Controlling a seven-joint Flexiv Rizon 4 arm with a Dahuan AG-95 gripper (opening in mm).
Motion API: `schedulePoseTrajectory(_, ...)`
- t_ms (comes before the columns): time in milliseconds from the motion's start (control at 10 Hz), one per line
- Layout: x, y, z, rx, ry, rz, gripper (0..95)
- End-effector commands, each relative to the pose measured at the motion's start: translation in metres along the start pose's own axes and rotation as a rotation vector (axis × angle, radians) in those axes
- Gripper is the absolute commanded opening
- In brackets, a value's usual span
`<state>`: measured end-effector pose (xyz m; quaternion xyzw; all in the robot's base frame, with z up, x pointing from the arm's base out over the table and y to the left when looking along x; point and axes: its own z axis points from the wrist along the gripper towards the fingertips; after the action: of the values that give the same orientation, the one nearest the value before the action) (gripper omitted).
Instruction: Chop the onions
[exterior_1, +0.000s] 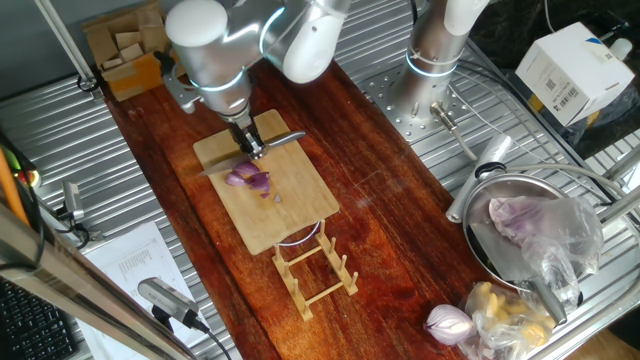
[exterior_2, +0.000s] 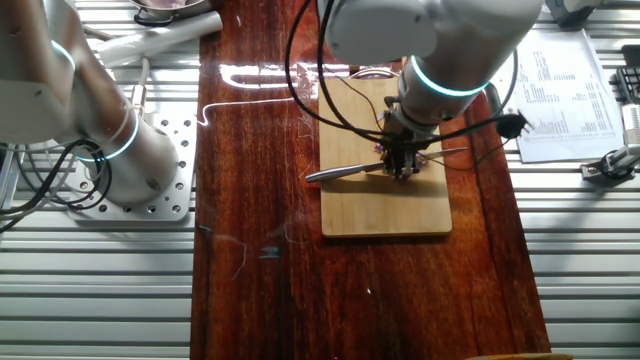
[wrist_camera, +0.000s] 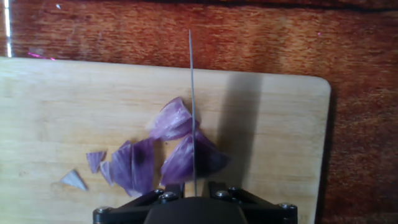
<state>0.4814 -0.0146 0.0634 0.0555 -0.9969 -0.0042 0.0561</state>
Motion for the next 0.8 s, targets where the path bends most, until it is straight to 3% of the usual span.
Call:
schedulePoseTrajectory(100, -0.001, 0.0, -0.006, 0.0, -0.007, 0.0, 19.0)
schedulePoseTrajectory(600, -0.019, -0.002, -0.018, 0.0, -0.013, 0.007, 19.0)
schedulePoseTrajectory(800, -0.02, -0.002, -0.017, 0.002, -0.024, 0.009, 19.0)
